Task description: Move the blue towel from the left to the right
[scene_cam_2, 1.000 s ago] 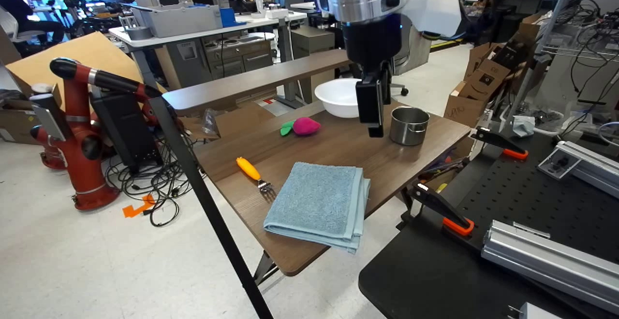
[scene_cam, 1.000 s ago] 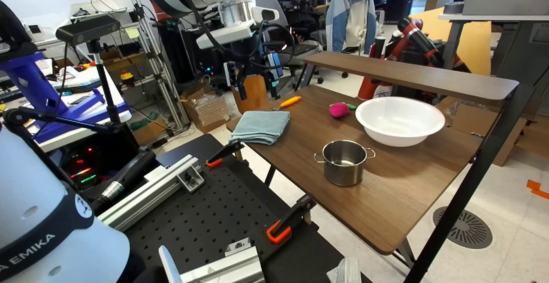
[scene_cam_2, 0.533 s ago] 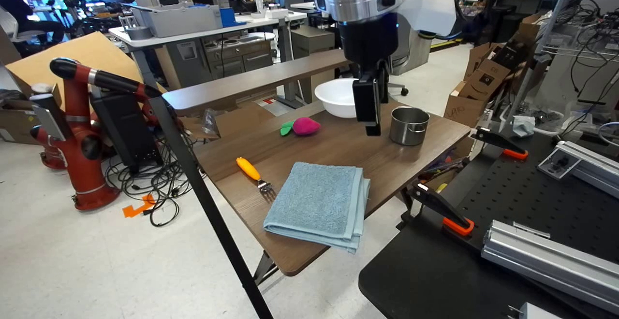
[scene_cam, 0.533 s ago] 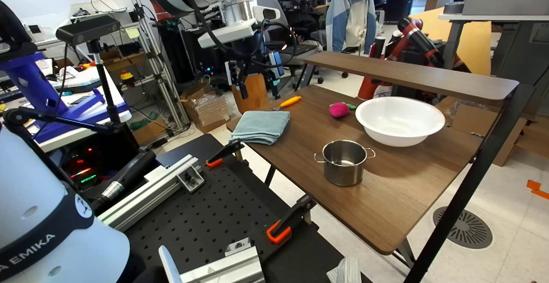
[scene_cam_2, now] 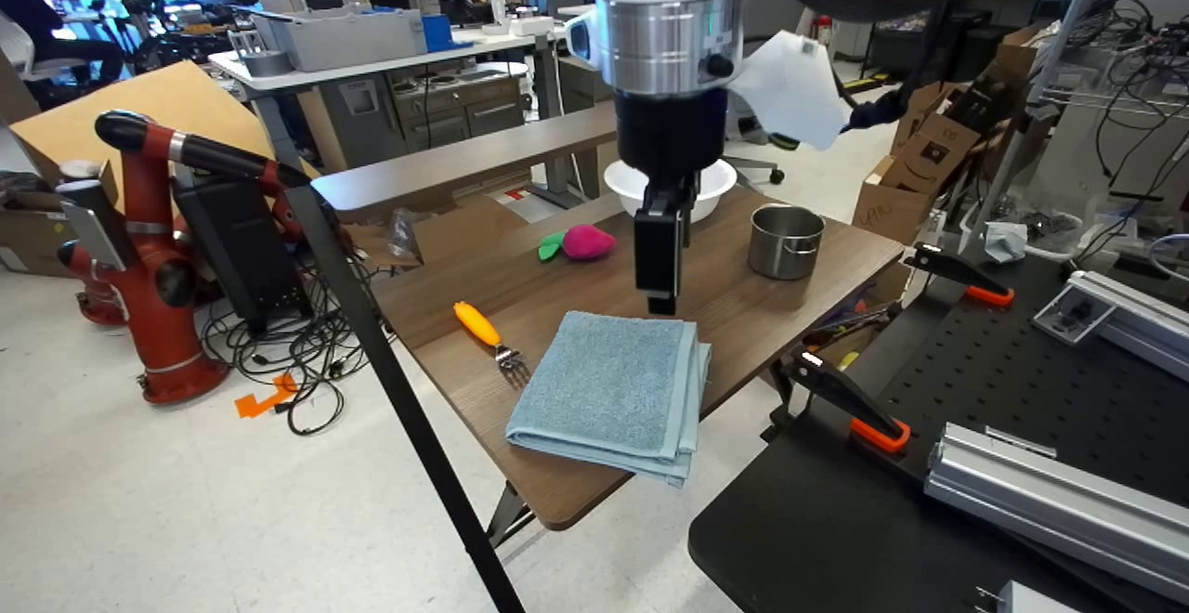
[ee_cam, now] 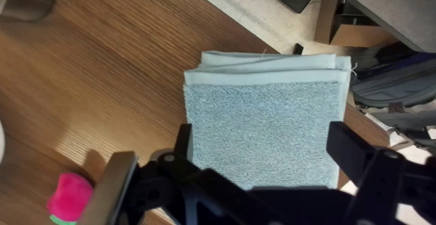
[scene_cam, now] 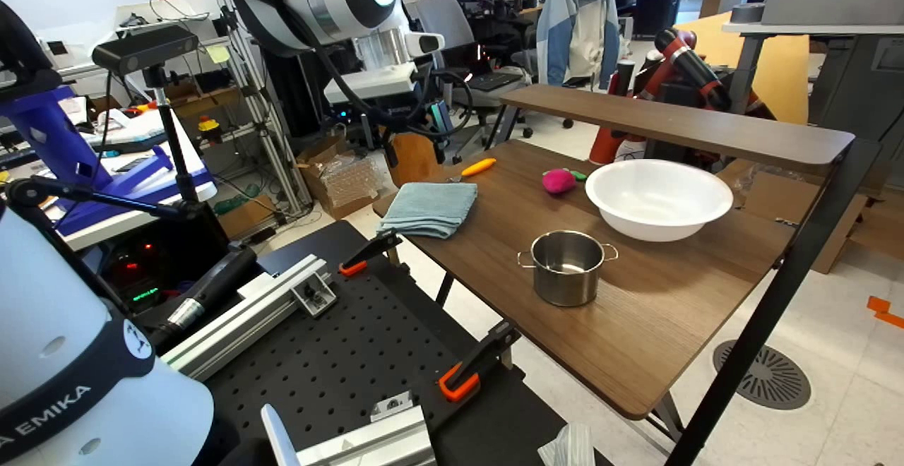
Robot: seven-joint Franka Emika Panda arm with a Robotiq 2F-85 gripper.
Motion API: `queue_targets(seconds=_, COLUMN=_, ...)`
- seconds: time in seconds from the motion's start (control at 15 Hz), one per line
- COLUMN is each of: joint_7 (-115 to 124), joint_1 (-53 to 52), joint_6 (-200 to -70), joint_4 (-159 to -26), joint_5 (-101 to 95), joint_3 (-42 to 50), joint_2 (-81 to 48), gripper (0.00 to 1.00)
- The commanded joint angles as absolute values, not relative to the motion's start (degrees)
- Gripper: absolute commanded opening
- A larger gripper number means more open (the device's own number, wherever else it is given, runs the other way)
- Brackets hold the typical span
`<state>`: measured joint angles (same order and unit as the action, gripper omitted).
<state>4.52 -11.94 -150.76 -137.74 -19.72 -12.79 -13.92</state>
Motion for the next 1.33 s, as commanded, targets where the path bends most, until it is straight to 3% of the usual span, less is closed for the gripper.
queue_targets(seconds=0.0, joint_7=0.11, joint_1=-13.4, joint_6=-157.06, joint_4=-136.01, joint_5=-18.57, joint_3=-12.5, joint_2=-19.06, gripper=1.0)
queue_targets(seconds=0.6, joint_7=-13.03, joint_1=-11.46, joint_6=-156.04, joint_4=-123.23, joint_5=-12.14, joint_3=-14.8, joint_2=-35.24, gripper=1.0)
queue_targets(seconds=1.27, joint_7=-15.67, joint_1=-10.13, joint_6=-154.62, joint_4=-116.33, joint_5=-10.3, joint_3=-14.19, joint_2=-41.85, gripper=1.0)
